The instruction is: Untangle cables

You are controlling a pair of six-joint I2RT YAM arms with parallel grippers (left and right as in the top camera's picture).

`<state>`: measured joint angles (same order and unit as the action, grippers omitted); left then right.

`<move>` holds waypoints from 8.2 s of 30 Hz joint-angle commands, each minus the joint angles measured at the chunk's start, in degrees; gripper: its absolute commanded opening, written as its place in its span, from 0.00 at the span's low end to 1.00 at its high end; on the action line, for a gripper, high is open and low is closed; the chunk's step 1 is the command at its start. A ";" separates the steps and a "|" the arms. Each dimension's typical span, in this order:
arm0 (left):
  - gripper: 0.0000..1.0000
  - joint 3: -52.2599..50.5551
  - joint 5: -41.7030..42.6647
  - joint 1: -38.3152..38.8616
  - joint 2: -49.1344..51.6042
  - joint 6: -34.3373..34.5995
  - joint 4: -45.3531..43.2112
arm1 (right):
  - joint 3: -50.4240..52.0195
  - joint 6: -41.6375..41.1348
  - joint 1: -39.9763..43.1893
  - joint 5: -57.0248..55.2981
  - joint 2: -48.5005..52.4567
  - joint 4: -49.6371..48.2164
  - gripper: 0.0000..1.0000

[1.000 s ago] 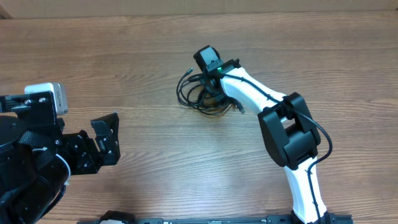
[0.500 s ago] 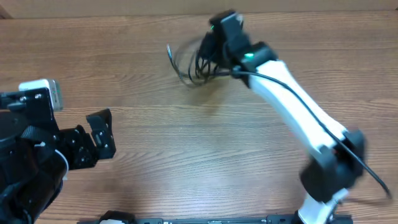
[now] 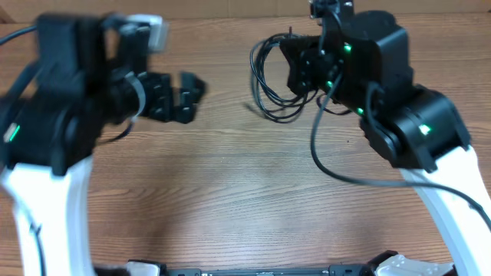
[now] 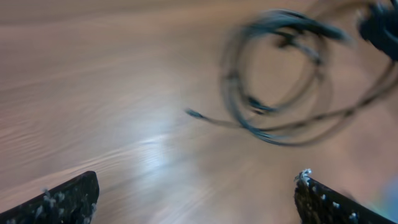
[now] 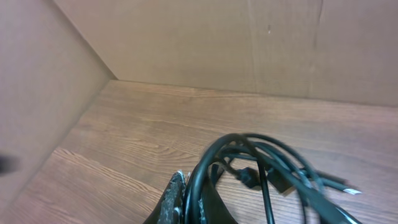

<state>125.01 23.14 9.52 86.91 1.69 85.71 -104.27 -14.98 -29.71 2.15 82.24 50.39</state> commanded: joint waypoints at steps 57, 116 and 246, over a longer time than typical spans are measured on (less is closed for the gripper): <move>1.00 -0.15 25.53 16.31 21.42 -13.20 -16.65 | -19.67 6.56 4.72 -1.01 -4.96 -13.11 0.04; 0.04 0.76 -29.07 3.67 0.26 24.98 -13.29 | -19.52 -23.08 7.34 24.63 21.29 5.97 1.00; 0.04 11.61 -17.31 -14.40 -13.38 30.08 -31.41 | -7.17 6.93 24.26 42.97 1.90 -1.03 0.78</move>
<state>137.25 -4.56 -4.60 68.16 30.22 54.19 -110.89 -8.38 -0.60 43.97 83.92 48.58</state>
